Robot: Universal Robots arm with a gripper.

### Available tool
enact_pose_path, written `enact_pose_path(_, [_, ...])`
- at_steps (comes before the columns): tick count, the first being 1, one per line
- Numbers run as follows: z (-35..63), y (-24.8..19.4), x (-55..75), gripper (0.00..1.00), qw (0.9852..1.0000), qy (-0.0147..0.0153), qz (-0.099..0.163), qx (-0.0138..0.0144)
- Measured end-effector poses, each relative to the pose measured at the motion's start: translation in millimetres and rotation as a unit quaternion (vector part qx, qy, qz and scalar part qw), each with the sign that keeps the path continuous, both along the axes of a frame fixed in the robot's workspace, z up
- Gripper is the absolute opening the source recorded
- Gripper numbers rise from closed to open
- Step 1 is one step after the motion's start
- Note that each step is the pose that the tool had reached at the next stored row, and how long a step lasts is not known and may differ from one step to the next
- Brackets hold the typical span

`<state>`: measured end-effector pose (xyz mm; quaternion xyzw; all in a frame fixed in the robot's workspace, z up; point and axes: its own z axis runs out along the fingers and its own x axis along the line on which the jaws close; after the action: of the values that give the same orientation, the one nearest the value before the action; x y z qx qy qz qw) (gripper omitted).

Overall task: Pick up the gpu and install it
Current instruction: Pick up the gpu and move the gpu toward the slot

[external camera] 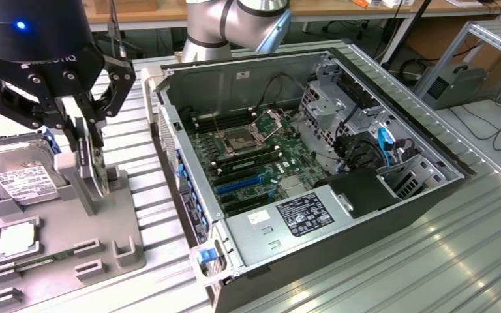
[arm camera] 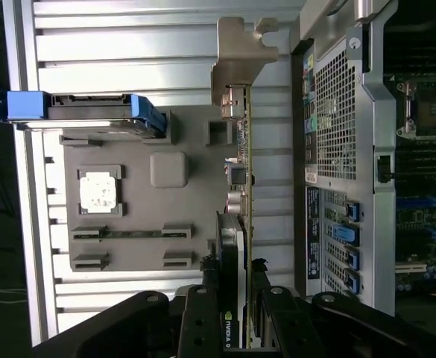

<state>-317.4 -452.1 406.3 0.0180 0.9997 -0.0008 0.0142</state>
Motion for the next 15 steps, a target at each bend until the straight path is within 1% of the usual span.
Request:
enact_pose_path(2, [3.5,0.0,0.0,0.27,1.0000,0.0001,0.000,-0.0001])
enact_pose_path(15, [18.2,0.0,0.0,0.27,1.0000,0.0001,0.000,-0.0001])
